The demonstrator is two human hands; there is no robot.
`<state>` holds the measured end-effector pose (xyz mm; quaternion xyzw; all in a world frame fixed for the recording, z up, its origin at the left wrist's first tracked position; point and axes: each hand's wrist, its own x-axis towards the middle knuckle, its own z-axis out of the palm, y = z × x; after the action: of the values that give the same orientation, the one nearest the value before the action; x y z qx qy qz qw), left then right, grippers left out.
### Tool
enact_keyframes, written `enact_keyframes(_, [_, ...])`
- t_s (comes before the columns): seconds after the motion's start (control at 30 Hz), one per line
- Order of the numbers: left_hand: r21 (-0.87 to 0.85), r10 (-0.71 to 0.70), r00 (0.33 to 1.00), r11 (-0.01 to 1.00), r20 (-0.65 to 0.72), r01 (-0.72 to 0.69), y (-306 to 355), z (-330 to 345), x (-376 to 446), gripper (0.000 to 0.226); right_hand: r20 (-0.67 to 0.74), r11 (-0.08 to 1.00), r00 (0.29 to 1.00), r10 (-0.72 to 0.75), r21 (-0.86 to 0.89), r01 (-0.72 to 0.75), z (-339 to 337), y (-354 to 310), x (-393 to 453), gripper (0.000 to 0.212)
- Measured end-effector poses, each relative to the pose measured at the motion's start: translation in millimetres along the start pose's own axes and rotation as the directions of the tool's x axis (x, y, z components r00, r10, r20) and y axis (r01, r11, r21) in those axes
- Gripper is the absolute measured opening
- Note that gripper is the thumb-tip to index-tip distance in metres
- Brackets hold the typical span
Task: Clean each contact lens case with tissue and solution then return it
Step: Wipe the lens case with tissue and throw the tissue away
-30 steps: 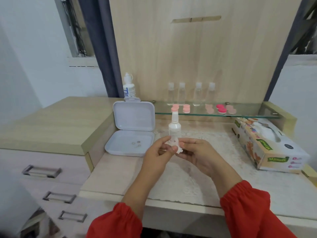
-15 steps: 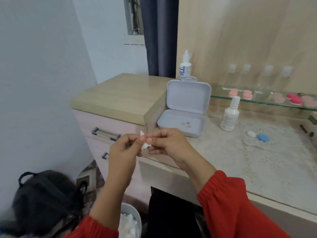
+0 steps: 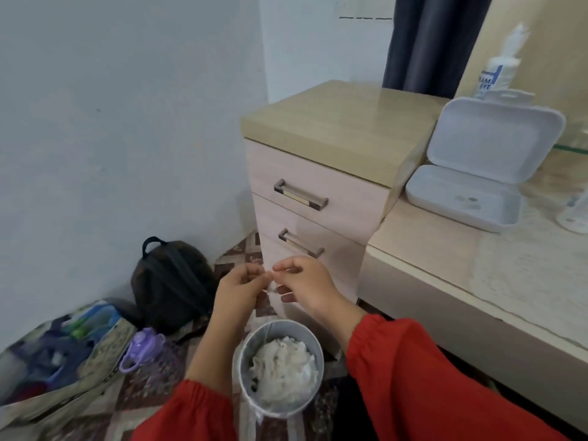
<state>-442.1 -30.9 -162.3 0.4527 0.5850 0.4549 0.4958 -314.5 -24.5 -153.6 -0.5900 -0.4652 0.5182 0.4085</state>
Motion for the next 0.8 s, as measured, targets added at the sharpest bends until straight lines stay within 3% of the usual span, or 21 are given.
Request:
enact_keyframes(0.1, [0.172,-0.119,0.993,0.978,-0.007,0.118,-30,0,9,0.011,0.026,0.984,0.984,0.175,0.013,-0.175,7,19,5,0.017])
enact_keyframes(0.23, [0.372,-0.213,0.973,0.899,-0.090,0.231,-59,-4,19,0.021,-0.037,0.931,0.962,0.269,-0.247,-0.270,2,39,10,0.043])
enact_keyframes(0.33, [0.374,-0.238,0.968,0.893,-0.081,0.251,-59,-3,22,0.021,-0.060,0.919,0.963,0.263,-0.289,-0.268,-3,40,9,0.041])
enact_keyframes(0.47, [0.363,-0.203,0.978,0.909,-0.050,0.208,-44,8,24,0.016,-0.017,0.943,0.965,0.262,-0.205,-0.260,-12,29,8,0.027])
enact_keyframes(0.57, [0.370,-0.166,0.986,0.915,-0.012,0.158,-26,18,24,0.019,0.001,0.968,0.974,0.226,-0.110,-0.225,-15,13,4,0.013])
enact_keyframes(0.8, [0.305,0.029,0.993,0.950,0.114,-0.062,38,47,9,0.017,0.012,0.999,0.999,-0.050,-0.003,0.050,-39,-45,-29,0.011])
